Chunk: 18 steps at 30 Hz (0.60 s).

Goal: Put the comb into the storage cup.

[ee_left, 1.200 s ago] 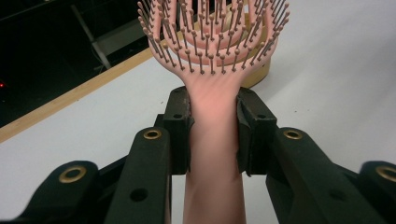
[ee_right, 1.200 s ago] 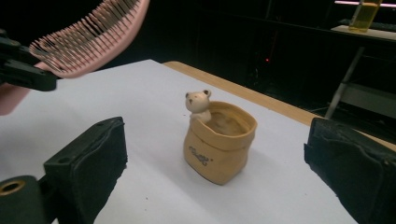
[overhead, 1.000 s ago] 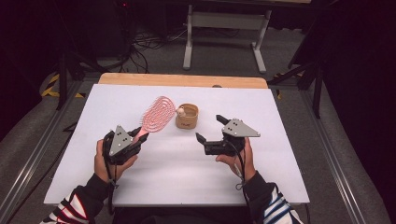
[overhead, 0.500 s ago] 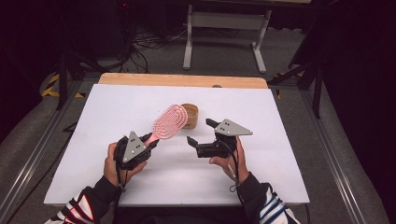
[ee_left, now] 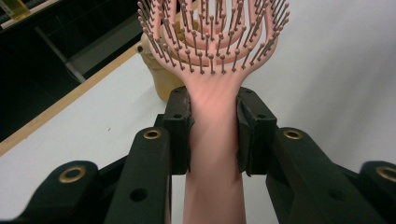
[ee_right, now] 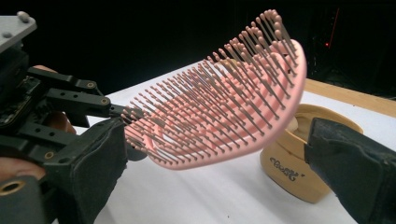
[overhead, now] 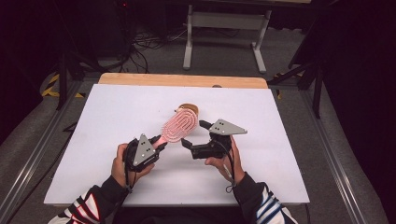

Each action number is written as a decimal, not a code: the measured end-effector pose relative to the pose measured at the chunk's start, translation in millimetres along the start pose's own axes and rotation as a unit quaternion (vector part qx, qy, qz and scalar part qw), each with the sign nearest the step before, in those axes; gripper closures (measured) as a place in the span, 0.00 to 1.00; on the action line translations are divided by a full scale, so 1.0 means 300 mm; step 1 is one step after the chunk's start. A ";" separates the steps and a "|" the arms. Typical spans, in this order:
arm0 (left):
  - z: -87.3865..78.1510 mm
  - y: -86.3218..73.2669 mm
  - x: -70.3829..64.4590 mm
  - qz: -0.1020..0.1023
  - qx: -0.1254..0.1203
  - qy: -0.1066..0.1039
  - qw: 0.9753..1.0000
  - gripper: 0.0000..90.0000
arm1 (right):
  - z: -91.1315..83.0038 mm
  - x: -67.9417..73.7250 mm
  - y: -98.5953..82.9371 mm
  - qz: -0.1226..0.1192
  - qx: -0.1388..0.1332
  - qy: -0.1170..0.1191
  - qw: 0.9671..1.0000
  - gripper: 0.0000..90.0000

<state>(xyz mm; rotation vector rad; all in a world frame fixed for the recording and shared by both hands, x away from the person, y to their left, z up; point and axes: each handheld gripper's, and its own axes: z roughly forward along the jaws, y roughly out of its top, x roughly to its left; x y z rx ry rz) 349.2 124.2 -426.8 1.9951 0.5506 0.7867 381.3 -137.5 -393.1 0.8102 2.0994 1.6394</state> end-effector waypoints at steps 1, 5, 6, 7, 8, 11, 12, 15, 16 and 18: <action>0.000 0.000 0.000 0.000 0.000 0.000 1.000 0.77 | 0.003 0.000 0.000 0.002 0.000 0.000 1.000 0.07; 0.009 0.006 -0.017 0.006 -0.002 -0.003 1.000 0.77 | 0.019 -0.005 -0.002 0.020 0.007 0.008 1.000 0.07; 0.011 0.008 -0.020 0.007 -0.002 -0.003 1.000 0.77 | 0.023 -0.008 -0.002 0.025 0.008 0.014 1.000 0.07; 0.011 0.008 -0.020 0.007 -0.002 -0.003 1.000 0.77 | 0.027 -0.009 -0.003 0.030 0.008 0.016 0.999 0.08; 0.012 0.009 -0.023 0.009 -0.004 -0.003 1.000 0.77 | 0.031 -0.009 -0.003 0.032 0.009 0.017 0.999 0.08; 0.020 0.015 -0.036 0.014 -0.005 -0.005 1.000 0.77 | 0.040 -0.008 -0.003 0.043 0.010 0.025 0.999 0.11; 0.022 0.015 -0.038 0.015 -0.005 -0.006 1.000 0.77 | 0.041 -0.007 -0.002 0.049 0.007 0.030 0.998 0.13; 0.028 0.014 -0.039 0.013 -0.005 -0.008 1.000 0.77 | 0.044 -0.011 -0.003 0.070 -0.002 0.037 0.997 0.23; 0.030 0.014 -0.039 0.014 -0.004 -0.009 1.000 0.77 | 0.043 -0.013 -0.003 0.078 -0.007 0.040 0.996 0.27; 0.032 0.012 -0.039 0.014 -0.002 -0.007 1.000 0.77 | 0.040 -0.020 -0.005 0.099 -0.018 0.046 0.994 0.34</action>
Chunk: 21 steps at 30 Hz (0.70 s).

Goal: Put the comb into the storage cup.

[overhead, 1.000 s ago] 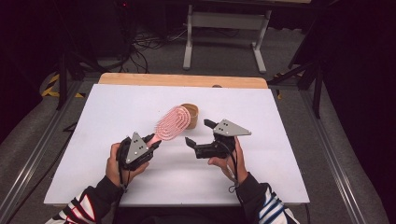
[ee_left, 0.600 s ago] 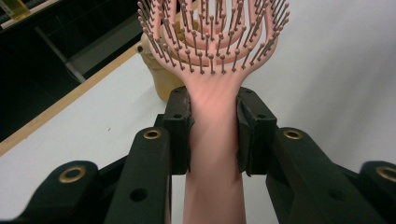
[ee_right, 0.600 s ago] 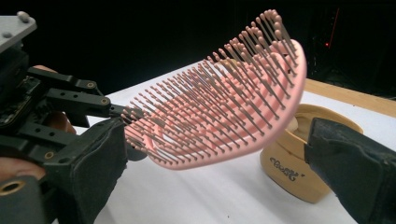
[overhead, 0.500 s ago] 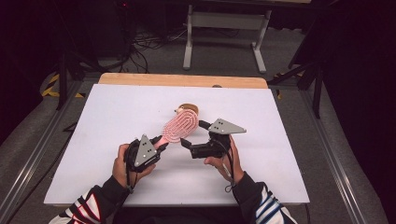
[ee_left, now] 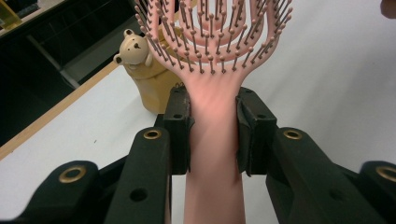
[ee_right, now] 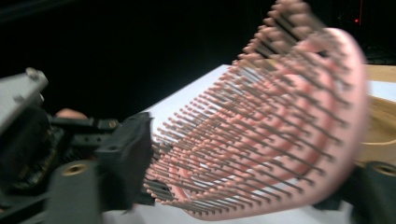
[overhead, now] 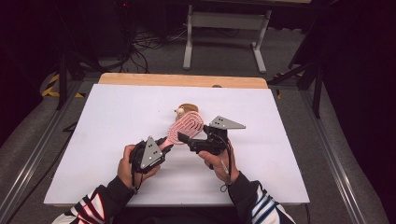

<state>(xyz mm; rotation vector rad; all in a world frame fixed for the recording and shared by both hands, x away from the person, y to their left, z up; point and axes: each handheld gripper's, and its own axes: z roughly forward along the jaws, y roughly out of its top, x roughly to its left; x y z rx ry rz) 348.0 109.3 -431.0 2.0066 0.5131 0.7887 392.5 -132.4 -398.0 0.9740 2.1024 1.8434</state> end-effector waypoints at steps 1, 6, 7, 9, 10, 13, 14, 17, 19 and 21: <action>0.001 -0.001 0.001 0.000 0.000 0.000 1.000 0.77 | -0.004 -0.001 0.000 0.005 -0.005 -0.001 1.000 0.39; 0.008 -0.003 -0.006 0.009 0.004 0.009 1.000 0.77 | -0.021 0.002 0.002 0.022 -0.023 0.010 0.999 0.54; 0.009 -0.003 -0.009 0.013 0.006 0.012 1.000 0.77 | -0.023 0.005 0.002 0.022 -0.026 0.009 0.999 0.58; 0.010 -0.003 -0.014 0.016 0.007 0.012 1.000 0.77 | -0.026 0.012 -0.001 0.023 -0.028 0.011 0.999 0.61; 0.010 -0.003 -0.014 0.016 0.007 0.012 1.000 0.77 | -0.027 0.015 -0.003 0.024 -0.028 0.011 0.999 0.64; 0.013 -0.003 -0.016 0.019 0.009 0.013 1.000 0.77 | -0.031 0.022 -0.006 0.022 -0.030 0.012 0.999 0.66; 0.017 -0.002 -0.017 0.021 0.011 0.014 1.000 0.77 | -0.032 0.024 -0.006 0.022 -0.031 0.013 0.999 0.67; 0.022 -0.002 -0.016 0.019 0.007 0.015 1.000 0.77 | -0.037 0.030 -0.004 0.021 -0.035 0.021 0.999 0.69; 0.029 0.000 -0.015 0.023 0.005 0.017 1.000 0.77 | -0.043 0.042 -0.001 0.011 -0.039 0.024 0.999 0.70; 0.033 0.001 -0.016 0.022 0.002 0.017 1.000 0.77 | -0.046 0.045 -0.001 0.011 -0.041 0.022 0.999 0.70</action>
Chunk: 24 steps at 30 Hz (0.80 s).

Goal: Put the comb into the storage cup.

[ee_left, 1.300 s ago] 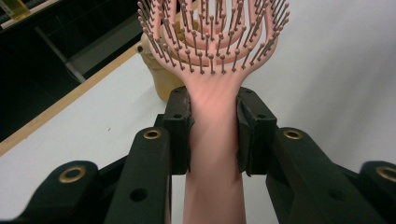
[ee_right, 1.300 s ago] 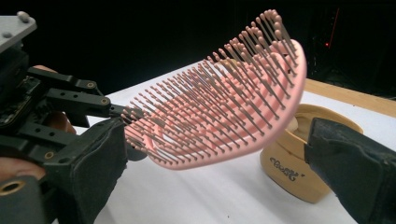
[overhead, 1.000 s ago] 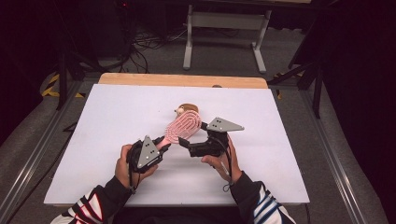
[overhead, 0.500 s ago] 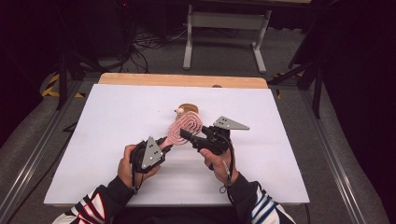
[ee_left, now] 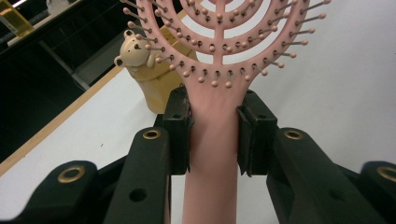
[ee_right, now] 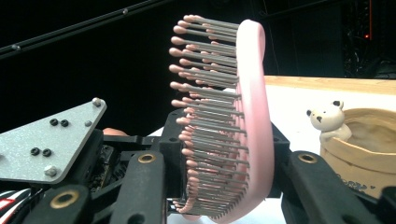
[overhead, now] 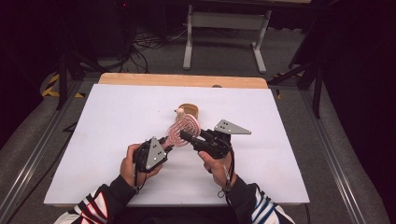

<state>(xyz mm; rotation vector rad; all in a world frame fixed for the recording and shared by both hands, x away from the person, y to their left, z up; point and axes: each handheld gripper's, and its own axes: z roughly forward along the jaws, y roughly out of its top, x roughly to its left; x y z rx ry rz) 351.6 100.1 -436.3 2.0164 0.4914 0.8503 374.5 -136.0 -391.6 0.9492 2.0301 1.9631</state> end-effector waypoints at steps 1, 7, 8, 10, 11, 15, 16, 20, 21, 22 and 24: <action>0.000 0.000 0.000 0.000 0.000 0.000 1.000 0.77 | 0.000 0.000 0.000 0.000 0.000 0.000 1.000 0.70; 0.011 0.003 -0.002 0.001 -0.003 0.001 1.000 0.76 | -0.005 0.012 0.003 -0.017 0.000 -0.011 1.000 0.71; 0.013 0.004 -0.005 0.004 -0.001 0.001 1.000 0.77 | -0.006 0.013 0.001 -0.020 0.001 -0.012 1.000 0.71; 0.014 0.005 -0.007 0.005 -0.002 0.000 1.000 0.77 | -0.008 0.014 0.001 -0.022 0.001 -0.012 1.000 0.71; 0.013 0.006 -0.007 0.007 -0.003 0.002 1.000 0.77 | -0.008 0.015 0.001 -0.025 0.001 -0.012 1.000 0.71; 0.009 0.011 0.000 0.007 -0.013 0.003 1.000 0.75 | -0.012 0.022 0.004 -0.037 -0.004 -0.012 0.999 0.71; 0.008 0.013 -0.001 0.006 -0.015 0.004 1.000 0.75 | -0.013 0.024 0.006 -0.038 -0.006 -0.012 0.999 0.71; 0.008 0.015 -0.001 0.005 -0.020 0.004 1.000 0.70 | -0.018 0.022 0.011 -0.044 -0.009 -0.006 0.999 0.71; 0.006 0.016 -0.003 0.006 -0.025 0.001 1.000 0.69 | -0.022 0.022 0.017 -0.054 -0.010 -0.003 0.998 0.71; 0.006 0.016 -0.003 0.006 -0.025 0.001 1.000 0.68 | -0.024 0.023 0.019 -0.057 -0.011 -0.006 0.998 0.71; 0.005 0.016 -0.001 0.005 -0.026 0.000 1.000 0.63 | -0.028 0.026 0.022 -0.066 -0.014 -0.007 0.998 0.71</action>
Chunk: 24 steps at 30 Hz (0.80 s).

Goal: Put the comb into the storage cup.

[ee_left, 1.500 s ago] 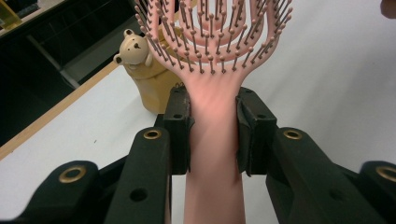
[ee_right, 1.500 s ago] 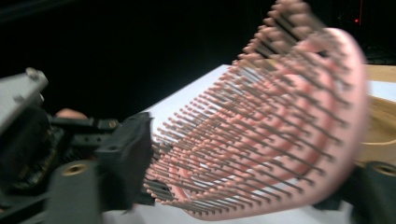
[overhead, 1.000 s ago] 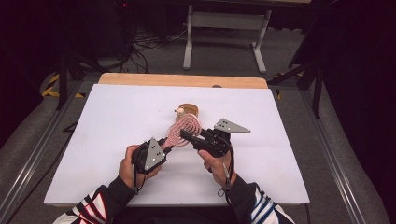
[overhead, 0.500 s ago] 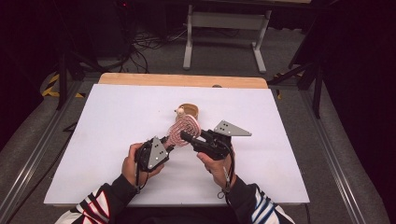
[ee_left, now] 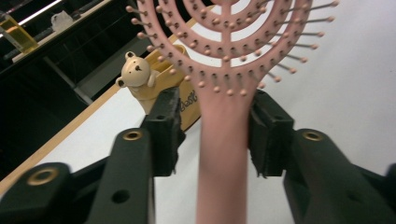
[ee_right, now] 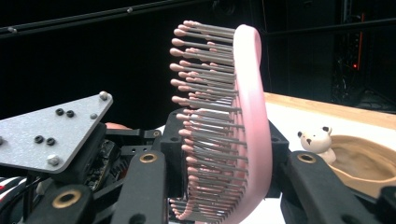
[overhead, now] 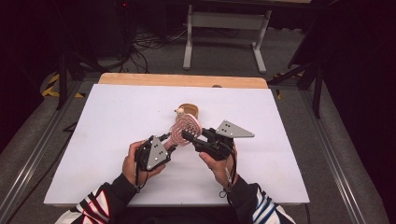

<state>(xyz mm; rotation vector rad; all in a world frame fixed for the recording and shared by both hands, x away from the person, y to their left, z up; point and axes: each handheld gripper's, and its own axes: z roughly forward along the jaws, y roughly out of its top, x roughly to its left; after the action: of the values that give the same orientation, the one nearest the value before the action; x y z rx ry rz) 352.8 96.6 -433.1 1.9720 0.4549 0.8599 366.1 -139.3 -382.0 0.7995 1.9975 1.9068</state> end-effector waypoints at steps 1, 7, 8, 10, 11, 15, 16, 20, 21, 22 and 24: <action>0.000 -0.001 0.002 -0.001 -0.001 -0.002 1.000 0.63 | -0.001 0.000 0.001 -0.002 0.000 0.001 1.000 0.71; 0.000 -0.005 0.009 -0.006 0.001 -0.010 1.000 0.53 | -0.003 0.005 0.002 -0.018 -0.004 0.007 1.000 0.71; 0.000 -0.007 0.011 -0.009 -0.001 -0.015 1.000 0.52 | -0.004 0.005 0.003 -0.020 -0.005 0.008 1.000 0.71; -0.001 -0.008 0.012 -0.009 0.000 -0.017 1.000 0.50 | -0.007 0.006 0.005 -0.027 -0.006 0.009 1.000 0.71; -0.001 -0.008 0.012 -0.009 0.000 -0.017 1.000 0.48 | -0.009 0.007 0.006 -0.030 -0.005 0.007 1.000 0.71; 0.000 -0.011 0.014 -0.013 0.001 -0.019 1.000 0.43 | -0.014 0.005 0.009 -0.034 -0.005 0.003 0.999 0.72; -0.001 -0.012 0.016 -0.015 -0.001 -0.024 1.000 0.41 | -0.016 0.003 0.010 -0.035 -0.006 0.002 0.999 0.72; -0.012 -0.016 0.022 -0.015 -0.010 -0.034 0.999 0.36 | -0.029 0.000 0.021 -0.043 -0.010 -0.004 0.999 0.72; -0.019 -0.020 0.028 -0.016 -0.014 -0.039 0.999 0.35 | -0.031 0.000 0.022 -0.044 -0.010 -0.005 0.999 0.72; -0.019 -0.020 0.028 -0.016 -0.014 -0.039 0.999 0.35 | -0.031 0.000 0.022 -0.044 -0.010 -0.005 0.999 0.72; -0.025 -0.025 0.036 -0.020 -0.014 -0.047 0.999 0.33 | -0.035 -0.001 0.023 -0.047 -0.009 -0.007 0.999 0.72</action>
<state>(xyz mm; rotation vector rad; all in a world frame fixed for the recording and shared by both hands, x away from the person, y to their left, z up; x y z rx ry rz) 354.9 111.5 -432.8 1.9624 0.4235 0.7415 362.3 -148.2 -374.2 0.7004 1.9707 1.8587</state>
